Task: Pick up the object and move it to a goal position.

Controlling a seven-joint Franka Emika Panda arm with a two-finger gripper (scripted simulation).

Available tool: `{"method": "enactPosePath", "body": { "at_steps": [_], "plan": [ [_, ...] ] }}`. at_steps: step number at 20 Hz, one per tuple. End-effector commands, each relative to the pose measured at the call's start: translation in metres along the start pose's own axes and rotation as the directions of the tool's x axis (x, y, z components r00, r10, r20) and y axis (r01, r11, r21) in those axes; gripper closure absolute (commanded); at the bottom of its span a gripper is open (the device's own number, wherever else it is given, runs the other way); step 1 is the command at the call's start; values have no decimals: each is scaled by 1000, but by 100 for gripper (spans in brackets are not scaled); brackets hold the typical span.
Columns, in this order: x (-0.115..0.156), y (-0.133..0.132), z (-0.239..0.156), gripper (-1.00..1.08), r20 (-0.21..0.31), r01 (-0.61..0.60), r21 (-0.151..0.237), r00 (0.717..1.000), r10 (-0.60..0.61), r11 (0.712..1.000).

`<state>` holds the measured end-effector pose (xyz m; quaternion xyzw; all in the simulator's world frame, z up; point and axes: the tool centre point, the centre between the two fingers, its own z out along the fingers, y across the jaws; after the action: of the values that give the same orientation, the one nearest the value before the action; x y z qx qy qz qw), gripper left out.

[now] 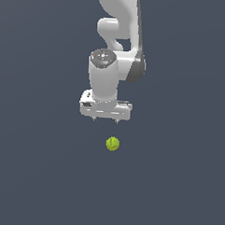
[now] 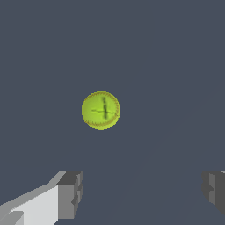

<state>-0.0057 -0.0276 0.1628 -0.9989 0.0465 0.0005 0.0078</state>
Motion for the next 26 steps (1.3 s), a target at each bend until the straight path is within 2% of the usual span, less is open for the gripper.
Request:
{"method": "enactPosePath", "body": {
  "at_steps": [1,9,13,19,26],
  "plan": [
    [0,0,0,-92,0,0,0,1000,0,1000],
    [6,11,-5,-92,-22,21,-26,1000,-22,999],
    [6,12,-6,-92,-24,19,-27,1000,-20,999],
    [12,6,3,-92,-19,53,-28,998,-54,998],
    [30,-13,31,-92,-9,157,-27,988,-157,987]
  ]
}}
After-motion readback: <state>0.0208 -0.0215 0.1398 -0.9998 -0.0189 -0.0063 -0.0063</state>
